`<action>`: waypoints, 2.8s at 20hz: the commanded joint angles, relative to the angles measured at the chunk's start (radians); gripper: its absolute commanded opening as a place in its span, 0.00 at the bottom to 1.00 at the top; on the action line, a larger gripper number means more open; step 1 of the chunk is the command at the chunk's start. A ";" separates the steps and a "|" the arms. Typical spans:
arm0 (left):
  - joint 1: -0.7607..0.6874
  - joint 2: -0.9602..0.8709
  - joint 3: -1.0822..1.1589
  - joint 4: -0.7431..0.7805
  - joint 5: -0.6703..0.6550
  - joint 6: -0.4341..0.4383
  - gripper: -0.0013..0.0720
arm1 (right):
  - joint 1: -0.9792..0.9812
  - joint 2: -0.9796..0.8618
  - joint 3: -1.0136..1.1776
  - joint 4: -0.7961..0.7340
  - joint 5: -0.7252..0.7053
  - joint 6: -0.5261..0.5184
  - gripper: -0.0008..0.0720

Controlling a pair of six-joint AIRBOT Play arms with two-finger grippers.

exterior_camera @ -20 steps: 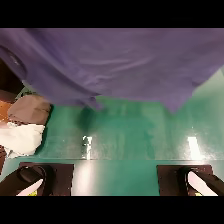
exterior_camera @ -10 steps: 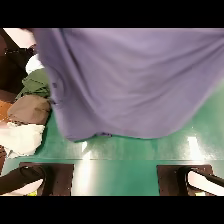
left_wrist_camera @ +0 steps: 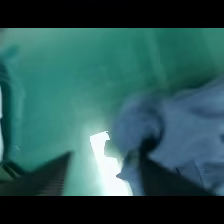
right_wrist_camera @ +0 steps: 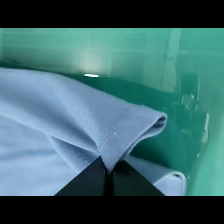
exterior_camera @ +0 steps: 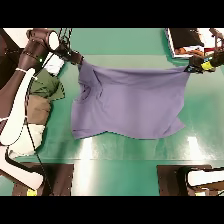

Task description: Fold the shirts.

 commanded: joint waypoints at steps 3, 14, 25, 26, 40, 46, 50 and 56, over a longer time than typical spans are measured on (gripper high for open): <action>0.092 -0.042 0.036 -0.080 -0.088 -0.031 0.83 | -0.023 -0.037 0.002 0.080 -0.056 -0.008 0.52; 0.302 0.352 -0.619 -0.526 -0.284 0.172 0.83 | -0.200 0.348 -0.445 0.233 0.155 -0.206 0.51; 0.302 0.643 -1.262 -0.639 -0.074 0.195 0.83 | -0.201 0.494 -0.603 0.309 0.152 -0.243 0.41; 0.302 0.640 -1.283 -0.658 -0.056 0.198 0.83 | -0.188 0.494 -0.603 0.309 0.152 -0.243 0.41; 0.302 0.679 -1.189 -0.765 -0.055 0.235 0.05 | -0.264 0.496 -0.620 0.082 0.261 -0.220 0.41; 0.302 0.703 -1.057 -0.761 -0.074 0.235 0.05 | -0.442 0.412 -0.920 0.048 0.128 -0.221 0.57; 0.302 0.703 -1.057 -0.761 -0.075 0.235 0.05 | -0.415 0.341 -0.998 0.117 0.025 -0.222 0.57; 0.302 0.703 -1.057 -0.761 -0.079 0.235 0.05 | -0.322 0.299 -0.996 0.122 -0.018 -0.222 0.43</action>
